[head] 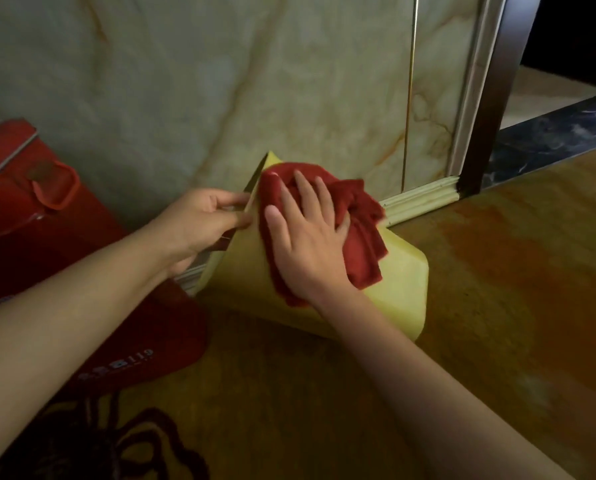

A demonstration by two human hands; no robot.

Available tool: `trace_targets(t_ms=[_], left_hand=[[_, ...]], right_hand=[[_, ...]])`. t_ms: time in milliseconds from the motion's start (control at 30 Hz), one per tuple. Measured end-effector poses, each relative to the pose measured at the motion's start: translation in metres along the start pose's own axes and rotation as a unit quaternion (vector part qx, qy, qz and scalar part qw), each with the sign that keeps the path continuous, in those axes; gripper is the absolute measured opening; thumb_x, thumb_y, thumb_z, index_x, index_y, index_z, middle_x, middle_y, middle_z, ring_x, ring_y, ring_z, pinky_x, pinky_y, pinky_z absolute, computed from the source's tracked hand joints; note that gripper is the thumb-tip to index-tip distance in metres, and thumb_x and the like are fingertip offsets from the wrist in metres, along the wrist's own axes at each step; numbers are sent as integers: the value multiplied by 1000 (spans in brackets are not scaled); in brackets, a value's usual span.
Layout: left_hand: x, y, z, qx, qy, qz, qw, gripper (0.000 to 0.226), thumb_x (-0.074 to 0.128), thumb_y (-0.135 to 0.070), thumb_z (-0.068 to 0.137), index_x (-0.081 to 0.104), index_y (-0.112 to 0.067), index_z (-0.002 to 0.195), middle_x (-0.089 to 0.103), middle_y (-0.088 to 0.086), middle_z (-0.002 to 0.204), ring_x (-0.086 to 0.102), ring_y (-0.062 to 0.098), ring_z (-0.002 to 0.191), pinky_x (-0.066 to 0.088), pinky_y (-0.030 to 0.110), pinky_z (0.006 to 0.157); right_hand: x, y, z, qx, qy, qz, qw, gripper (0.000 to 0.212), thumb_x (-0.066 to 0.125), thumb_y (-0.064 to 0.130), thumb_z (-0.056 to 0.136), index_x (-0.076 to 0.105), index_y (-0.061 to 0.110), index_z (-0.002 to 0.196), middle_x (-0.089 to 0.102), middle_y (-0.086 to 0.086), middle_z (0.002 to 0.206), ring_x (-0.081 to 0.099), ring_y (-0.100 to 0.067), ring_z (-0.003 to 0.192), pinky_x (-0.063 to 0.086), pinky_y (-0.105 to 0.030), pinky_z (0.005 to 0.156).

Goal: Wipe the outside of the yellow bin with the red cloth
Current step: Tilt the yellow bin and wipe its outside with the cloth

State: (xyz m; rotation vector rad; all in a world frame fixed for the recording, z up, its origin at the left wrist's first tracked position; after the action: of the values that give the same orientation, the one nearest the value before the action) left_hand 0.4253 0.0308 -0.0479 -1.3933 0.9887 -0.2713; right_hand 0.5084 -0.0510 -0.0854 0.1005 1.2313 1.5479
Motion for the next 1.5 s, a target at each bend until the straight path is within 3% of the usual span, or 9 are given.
trace_targets(t_ms=[133, 300, 467, 667, 800, 1033, 1167, 1333, 1500], left_hand=[[-8, -1, -3, -17, 14, 25, 999, 26, 50, -2, 84, 64, -14, 102, 69, 0, 76, 62, 1, 56, 50, 15, 54], [-9, 15, -8, -41, 29, -27, 998, 27, 53, -14, 85, 61, -12, 111, 71, -5, 78, 65, -2, 61, 51, 14, 53], [3, 34, -55, 81, 149, 146, 975, 29, 58, -15, 82, 67, -39, 97, 74, -13, 95, 69, 8, 88, 53, 18, 71], [6, 17, -34, 59, 94, 92, 989, 25, 52, -2, 83, 65, -19, 98, 75, -8, 83, 70, 10, 79, 54, 20, 65], [-3, 3, -14, 10, 70, 6, 997, 17, 50, -3, 85, 64, -7, 94, 74, -2, 67, 68, 9, 62, 55, 20, 57], [-18, 14, 3, -34, 93, 54, 994, 16, 46, -8, 87, 63, -9, 85, 71, -8, 57, 62, 1, 51, 51, 16, 53], [-37, 24, 5, -42, 20, 2, 999, 24, 44, -13, 90, 57, 0, 105, 70, 2, 78, 64, 3, 62, 53, 20, 63], [-21, 58, -26, -90, 95, 86, 988, 32, 43, -18, 89, 43, -24, 120, 66, 1, 109, 68, 17, 88, 57, 37, 65], [-28, 52, -16, -84, 80, 79, 990, 32, 39, -13, 91, 34, -23, 121, 61, 5, 105, 68, 6, 64, 51, 23, 48]], right_hand=[[-2, -36, -13, 2, 14, -49, 999, 56, 23, 61, 85, 31, 42, 137, 23, 9, 155, 7, -12, 144, 1, -61, 108], [-25, -205, -60, 374, 54, 21, 925, 59, 25, 58, 89, 34, 29, 140, 36, -8, 146, 42, -25, 121, 38, -48, 97], [-26, -210, -66, 391, 4, 48, 919, 58, 25, 53, 90, 42, 22, 136, 41, -11, 142, 46, -29, 120, 41, -51, 99], [-19, -74, -28, 161, 8, 84, 983, 54, 25, 47, 89, 53, 21, 128, 47, -4, 140, 36, -22, 131, 20, -52, 111], [-4, 7, -12, -62, 96, 25, 993, 55, 29, 59, 86, 33, 40, 138, 12, 6, 158, 5, -18, 144, 0, -61, 108], [10, -42, -38, -186, 55, -124, 973, 68, 40, 68, 82, 20, 43, 142, 36, -1, 149, 31, -24, 137, 31, -53, 105], [8, -157, -74, 32, 65, -158, 985, 66, 36, 65, 85, 9, 43, 142, 19, 0, 156, 12, -24, 144, 15, -57, 109], [57, -204, -116, 375, 38, 262, 889, 50, 28, 48, 95, 29, 31, 142, 30, 0, 153, 27, -19, 138, 20, -44, 114], [63, -151, -88, 388, 29, 354, 850, 43, 32, 38, 96, 46, 26, 134, 40, 0, 147, 34, -18, 133, 24, -44, 113]])
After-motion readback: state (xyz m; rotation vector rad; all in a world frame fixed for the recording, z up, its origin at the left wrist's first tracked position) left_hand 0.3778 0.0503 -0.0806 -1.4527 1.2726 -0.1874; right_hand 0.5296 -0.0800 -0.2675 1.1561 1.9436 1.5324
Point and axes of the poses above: each hand's wrist, its own z-axis towards the middle knuckle, its own x-axis out of the palm, y = z × x, the point moved 8 cm from there along z, towards the middle knuckle
